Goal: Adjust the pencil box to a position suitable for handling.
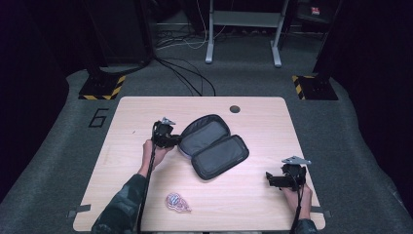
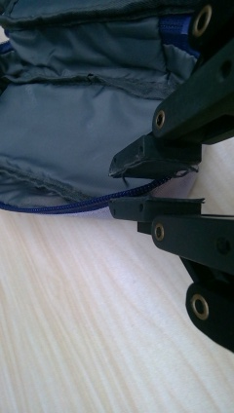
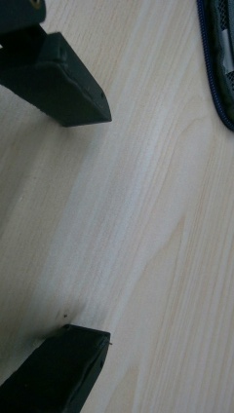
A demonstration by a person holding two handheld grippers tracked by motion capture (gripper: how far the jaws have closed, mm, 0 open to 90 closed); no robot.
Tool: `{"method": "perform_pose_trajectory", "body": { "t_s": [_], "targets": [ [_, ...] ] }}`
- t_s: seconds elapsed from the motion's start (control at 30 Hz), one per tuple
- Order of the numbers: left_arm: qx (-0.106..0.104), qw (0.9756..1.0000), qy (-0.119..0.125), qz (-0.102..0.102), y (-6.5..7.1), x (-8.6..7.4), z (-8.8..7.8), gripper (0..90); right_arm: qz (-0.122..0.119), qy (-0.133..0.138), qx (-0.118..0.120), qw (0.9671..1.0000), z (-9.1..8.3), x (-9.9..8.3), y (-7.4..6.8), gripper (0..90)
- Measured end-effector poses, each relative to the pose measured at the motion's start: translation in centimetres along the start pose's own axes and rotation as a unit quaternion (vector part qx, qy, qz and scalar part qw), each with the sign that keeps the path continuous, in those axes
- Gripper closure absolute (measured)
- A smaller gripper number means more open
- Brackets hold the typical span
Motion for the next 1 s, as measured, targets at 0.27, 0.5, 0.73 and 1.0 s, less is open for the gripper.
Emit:
{"method": "perform_pose_trajectory", "body": {
  "t_s": [0.27,0.5,0.73,1.0],
  "targets": [
    [-0.006,1.0000,0.004,0.005,1.4,-0.7,-0.7,76.9,0.001,0.001,-0.001,1.0000,0.0,0.0,0.0,1.3],
    [-0.025,0.9995,-0.007,0.016,3.4,-1.9,-1.2,73.9,0.000,0.000,-0.002,1.0000,0.0,0.0,0.0,1.6],
    [-0.048,0.9984,0.003,0.030,4.2,-1.1,-2.1,45.7,0.036,0.004,0.016,0.9992,-0.6,1.5,-0.8,10.7],
    [-0.038,0.9989,0.014,0.023,3.1,0.5,-1.4,38.0,0.034,0.015,0.058,0.9977,-0.4,5.3,-6.0,15.0]
  ]
}}
Point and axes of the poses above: each handheld gripper's, and its own axes: z roughly forward along the jaws, x roughly out of its top, y roughly to its right, the point moved 10 cm from there along z, roughly forward along the jaws, and after that the axes turned 2 degrees about y, right-handed, at the moved point
